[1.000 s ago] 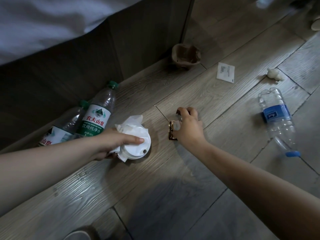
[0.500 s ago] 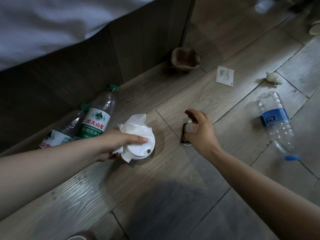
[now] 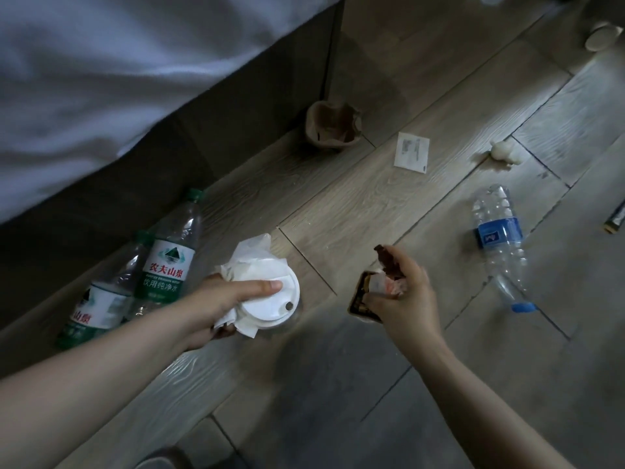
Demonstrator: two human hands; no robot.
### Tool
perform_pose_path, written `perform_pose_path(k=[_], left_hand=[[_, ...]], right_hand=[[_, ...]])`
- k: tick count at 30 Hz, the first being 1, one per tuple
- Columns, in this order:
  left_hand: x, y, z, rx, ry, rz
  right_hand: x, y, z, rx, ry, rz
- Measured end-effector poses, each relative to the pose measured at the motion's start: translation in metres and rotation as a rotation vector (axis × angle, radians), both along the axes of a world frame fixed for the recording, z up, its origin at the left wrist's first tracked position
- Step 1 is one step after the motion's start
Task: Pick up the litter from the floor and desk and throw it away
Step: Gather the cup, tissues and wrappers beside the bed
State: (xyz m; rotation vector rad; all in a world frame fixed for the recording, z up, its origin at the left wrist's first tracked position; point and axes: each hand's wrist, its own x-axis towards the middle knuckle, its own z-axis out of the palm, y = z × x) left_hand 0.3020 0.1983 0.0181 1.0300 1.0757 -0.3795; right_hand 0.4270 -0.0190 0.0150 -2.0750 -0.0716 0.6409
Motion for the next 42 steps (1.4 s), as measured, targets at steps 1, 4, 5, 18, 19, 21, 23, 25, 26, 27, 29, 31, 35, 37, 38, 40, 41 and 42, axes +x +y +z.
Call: perform_pose_path(k=[1,4,5,18,19,21,23,25,26,27,29,31,35,37,38,40,41,42], left_hand=[[-0.002,-0.005,0.012,-0.008,0.013,0.005],[-0.014,-0.017,0.062,-0.037,0.061,0.039],[-0.018,-0.02,0.082,-0.048,0.077,0.061],[-0.066,-0.016,0.481,-0.031,-0.005,0.223],[-0.072,-0.016,0.513,-0.026,-0.012,0.232],[-0.086,-0.015,0.574,0.002,-0.032,0.296],[-0.102,-0.016,0.628,0.054,-0.03,0.376],[-0.124,-0.024,0.672,0.087,-0.029,0.445],[-0.136,-0.032,0.692,0.097,-0.031,0.484],[-0.149,-0.042,0.712,0.102,-0.038,0.533],[-0.177,-0.063,0.747,0.11,-0.05,0.661],[-0.21,-0.084,0.774,0.141,-0.054,0.802],[-0.289,-0.119,0.821,0.199,-0.126,1.055],[-0.329,-0.135,0.841,0.228,-0.168,1.142],[-0.35,-0.143,0.851,0.244,-0.187,1.183],[-0.39,-0.162,0.865,0.288,-0.214,1.285],[-0.413,-0.171,0.869,0.309,-0.219,1.348],[-0.436,-0.181,0.872,0.324,-0.215,1.414]], right_hand=[[-0.007,-0.002,0.012,-0.012,0.024,0.001],[-0.027,-0.003,0.063,-0.025,0.054,0.017],[-0.032,-0.003,0.084,-0.023,0.06,0.021],[-0.073,0.026,0.495,0.06,0.084,0.11],[-0.077,0.029,0.527,0.076,0.087,0.116],[-0.089,0.035,0.587,0.11,0.079,0.134],[-0.099,0.038,0.642,0.146,0.069,0.186],[-0.109,0.038,0.687,0.178,0.059,0.259],[-0.115,0.037,0.708,0.198,0.057,0.296],[-0.121,0.037,0.729,0.224,0.05,0.341],[-0.133,0.038,0.766,0.27,0.023,0.453],[-0.151,0.041,0.798,0.31,-0.005,0.571],[-0.198,0.056,0.857,0.406,-0.068,0.805],[-0.233,0.065,0.878,0.452,-0.086,0.906],[-0.254,0.068,0.888,0.476,-0.086,0.964],[-0.299,0.074,0.903,0.514,-0.066,1.085],[-0.324,0.076,0.908,0.525,-0.055,1.146],[-0.35,0.076,0.91,0.532,-0.041,1.204]])
